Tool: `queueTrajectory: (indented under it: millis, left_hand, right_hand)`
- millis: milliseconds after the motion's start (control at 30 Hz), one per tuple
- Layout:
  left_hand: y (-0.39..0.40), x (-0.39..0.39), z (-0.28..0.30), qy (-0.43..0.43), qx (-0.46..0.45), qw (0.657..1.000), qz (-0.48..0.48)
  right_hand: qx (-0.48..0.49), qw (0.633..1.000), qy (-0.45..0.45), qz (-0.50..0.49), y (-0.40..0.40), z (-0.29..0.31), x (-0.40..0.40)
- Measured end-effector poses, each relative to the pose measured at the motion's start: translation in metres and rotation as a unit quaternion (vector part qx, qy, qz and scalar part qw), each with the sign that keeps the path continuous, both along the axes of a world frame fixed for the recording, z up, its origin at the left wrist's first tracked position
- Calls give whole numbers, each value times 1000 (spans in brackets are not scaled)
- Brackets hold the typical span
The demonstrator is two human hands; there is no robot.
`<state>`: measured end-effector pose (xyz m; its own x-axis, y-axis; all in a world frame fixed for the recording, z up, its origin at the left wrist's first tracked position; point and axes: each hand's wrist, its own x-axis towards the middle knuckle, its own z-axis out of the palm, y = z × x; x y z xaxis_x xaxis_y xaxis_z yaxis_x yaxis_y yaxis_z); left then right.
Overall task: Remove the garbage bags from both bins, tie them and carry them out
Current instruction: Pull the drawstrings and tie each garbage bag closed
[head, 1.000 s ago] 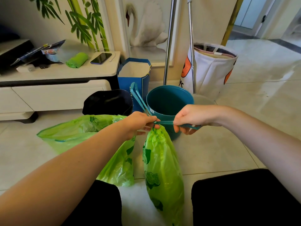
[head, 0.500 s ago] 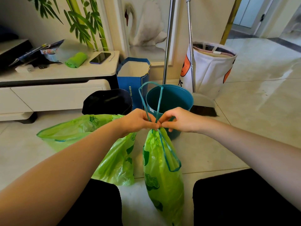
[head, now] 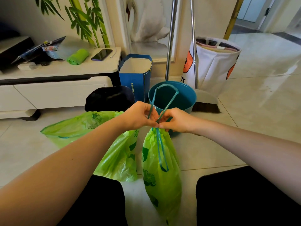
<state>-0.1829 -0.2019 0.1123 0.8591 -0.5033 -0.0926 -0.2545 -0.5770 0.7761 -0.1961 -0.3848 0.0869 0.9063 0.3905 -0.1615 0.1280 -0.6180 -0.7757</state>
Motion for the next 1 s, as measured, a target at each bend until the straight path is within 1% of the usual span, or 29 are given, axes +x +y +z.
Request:
queueTrajectory:
  millis: [100, 200, 267, 367, 433, 500, 633, 700, 767, 900, 1000]
  left_hand:
    - [-1, 1, -1, -38, 29, 999, 2]
    - [-4, 0, -2, -81, 53, 995, 17]
    - [-7, -3, -3, -136, 87, 987, 8]
    - [-10, -9, -4, -206, 141, 968, -41]
    - [-11, -12, -6, -234, 145, 959, -65]
    - [-10, -13, -8, -256, 137, 954, -67]
    - [-10, -14, -10, -285, 105, 952, -39]
    - [-11, -16, -10, -301, 104, 947, -49]
    - [-12, -19, -10, -310, 97, 943, -66]
    - [-11, -19, -7, -290, 83, 952, -55]
    - [-9, -20, -5, -268, 65, 960, -49]
  right_hand:
    - [-36, 999, -20, 12, 1, 4, 1]
    - [-48, 999, -10, 2, 3, 7, 2]
    - [-42, 999, 3, -3, 4, 9, 0]
    - [-11, 999, 37, -3, 5, 8, -5]
    - [-2, 999, 54, -9, 6, 7, -7]
    - [1, 998, 62, -21, 3, 9, -8]
    - [28, 994, 82, -60, -4, 9, -7]
    - [36, 993, 89, -69, -4, 7, -7]
    - [54, 992, 101, -56, -5, 5, -8]
    - [67, 988, 130, -59, -10, 4, -6]
    - [62, 988, 129, -55, -12, 6, -4]
